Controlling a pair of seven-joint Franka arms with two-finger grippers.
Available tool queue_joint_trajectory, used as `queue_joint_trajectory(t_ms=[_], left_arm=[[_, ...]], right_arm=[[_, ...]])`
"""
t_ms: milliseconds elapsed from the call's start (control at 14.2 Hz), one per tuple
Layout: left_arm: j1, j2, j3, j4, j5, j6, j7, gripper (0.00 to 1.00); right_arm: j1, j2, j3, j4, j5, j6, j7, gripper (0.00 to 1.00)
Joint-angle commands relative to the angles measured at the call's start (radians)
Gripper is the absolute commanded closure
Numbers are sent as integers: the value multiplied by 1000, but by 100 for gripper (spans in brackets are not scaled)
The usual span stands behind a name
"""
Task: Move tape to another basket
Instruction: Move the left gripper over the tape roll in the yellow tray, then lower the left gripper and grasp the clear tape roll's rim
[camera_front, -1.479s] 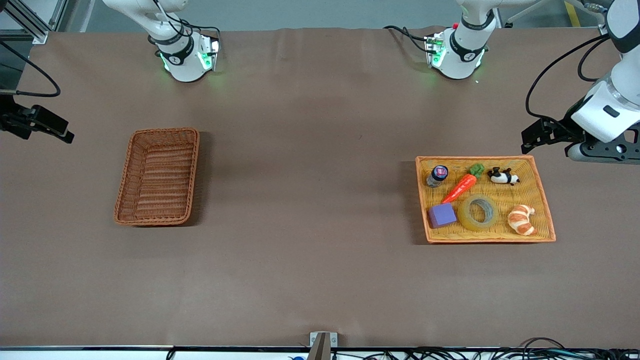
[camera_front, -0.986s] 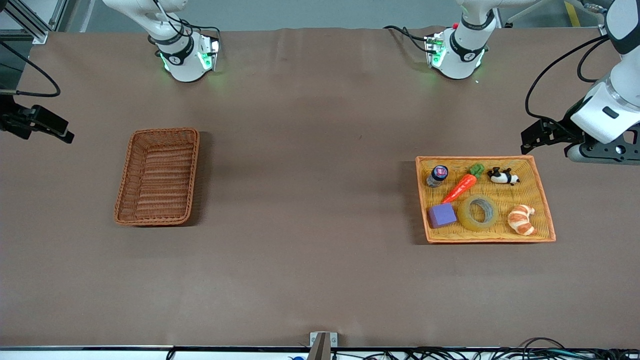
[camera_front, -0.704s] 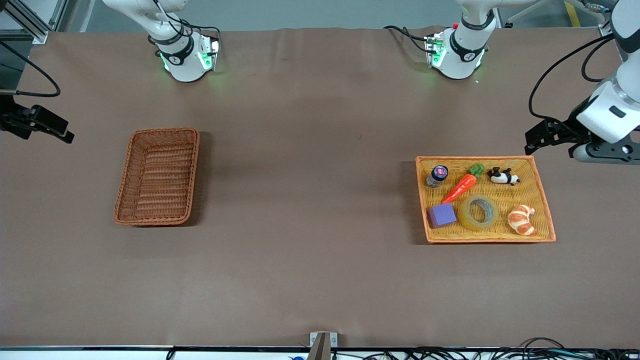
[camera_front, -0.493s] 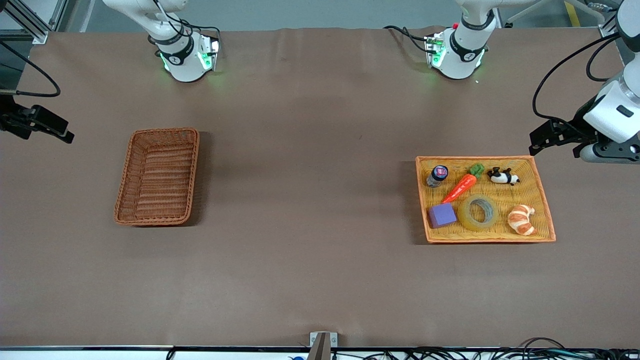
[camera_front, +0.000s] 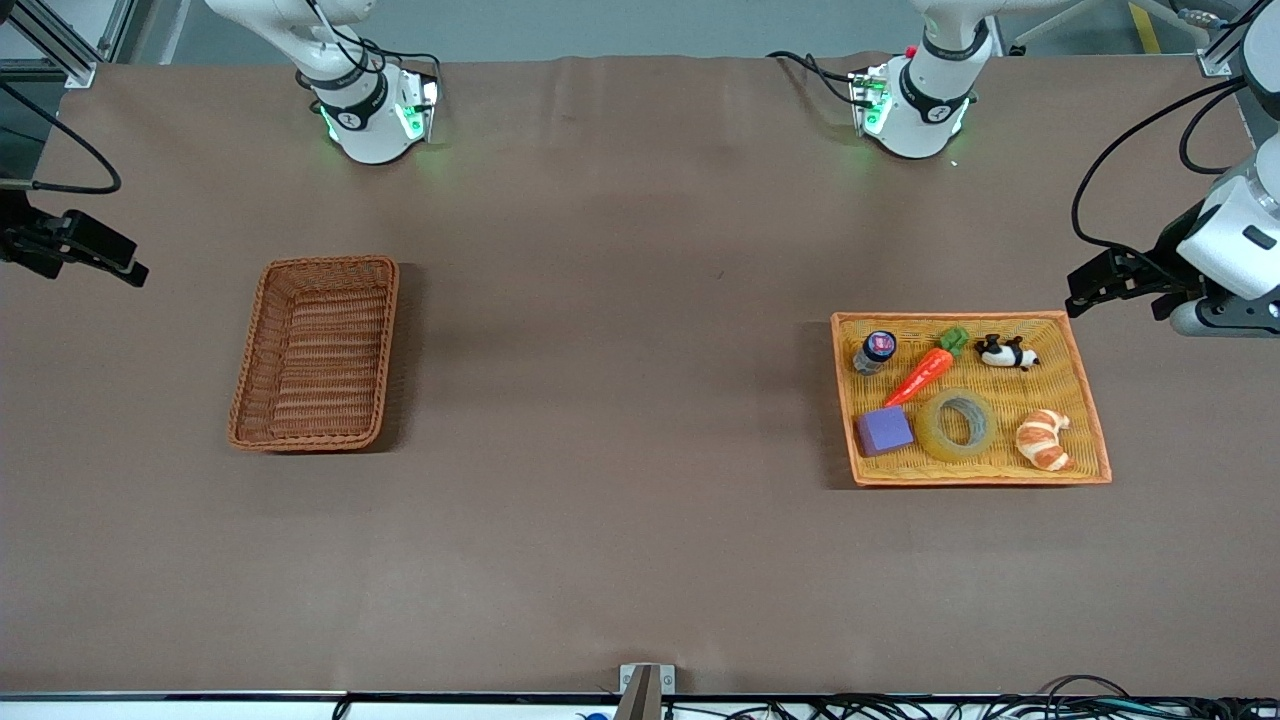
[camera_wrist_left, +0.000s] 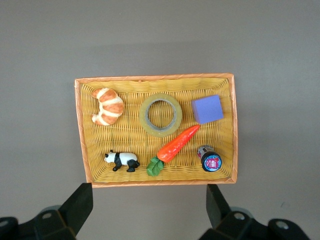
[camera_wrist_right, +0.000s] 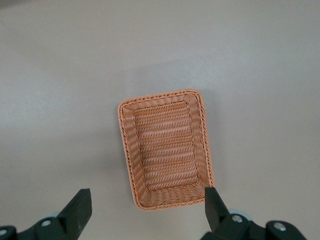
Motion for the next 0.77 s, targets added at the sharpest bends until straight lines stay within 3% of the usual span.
queue_joint_trajectory(t_ms=[0,423,704], left_arm=[[25,8,-1,8,-5,-9,14,0],[33,45,-1,-24,-5,-1,14,0],[33,91,-2,-130,-7,110,14,0]], right_arm=[[-12,0,4,6,21,-8,-8,0],[-12,0,4,6,21,-6,-8,0],[-12,0,4,6,21,-8,-8,0]])
